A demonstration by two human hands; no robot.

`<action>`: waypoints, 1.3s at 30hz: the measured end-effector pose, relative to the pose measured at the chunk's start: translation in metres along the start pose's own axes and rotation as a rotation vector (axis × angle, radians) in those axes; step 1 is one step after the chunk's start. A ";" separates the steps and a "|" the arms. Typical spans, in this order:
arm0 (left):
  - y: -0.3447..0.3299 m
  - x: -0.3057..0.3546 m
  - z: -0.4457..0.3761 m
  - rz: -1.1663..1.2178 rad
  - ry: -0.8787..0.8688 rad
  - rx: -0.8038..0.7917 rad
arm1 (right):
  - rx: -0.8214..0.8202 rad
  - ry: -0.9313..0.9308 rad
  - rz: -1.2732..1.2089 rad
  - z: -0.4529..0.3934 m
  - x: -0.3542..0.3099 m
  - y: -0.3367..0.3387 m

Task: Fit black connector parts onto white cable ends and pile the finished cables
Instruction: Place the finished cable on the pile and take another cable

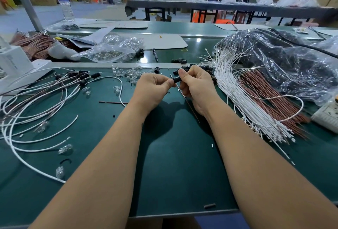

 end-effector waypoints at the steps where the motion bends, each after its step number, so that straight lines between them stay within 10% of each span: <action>1: -0.001 0.001 0.000 -0.011 0.000 -0.005 | 0.018 0.002 0.000 0.001 0.000 0.000; 10: 0.009 0.007 -0.001 -0.289 -0.083 0.034 | 0.117 0.019 -0.023 0.006 -0.006 -0.012; 17: 0.020 0.005 -0.003 -0.653 -0.005 0.075 | 0.702 0.238 -0.068 0.027 -0.027 0.023; 34: 0.170 0.130 0.041 -1.027 -0.128 0.821 | -0.023 0.201 0.710 0.014 -0.019 -0.032; 39: 0.211 0.068 0.060 -1.153 0.122 0.652 | -0.040 0.189 0.718 0.014 -0.019 -0.033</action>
Point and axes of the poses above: each hand's wrist, its own z-axis away from the middle knuckle, its own y-axis out of the back of the hand, x = y × z, the point moved 5 cm from there along -z, towards the middle knuckle, and after that the axes turned 14 degrees about -x, right-handed, at the moved point
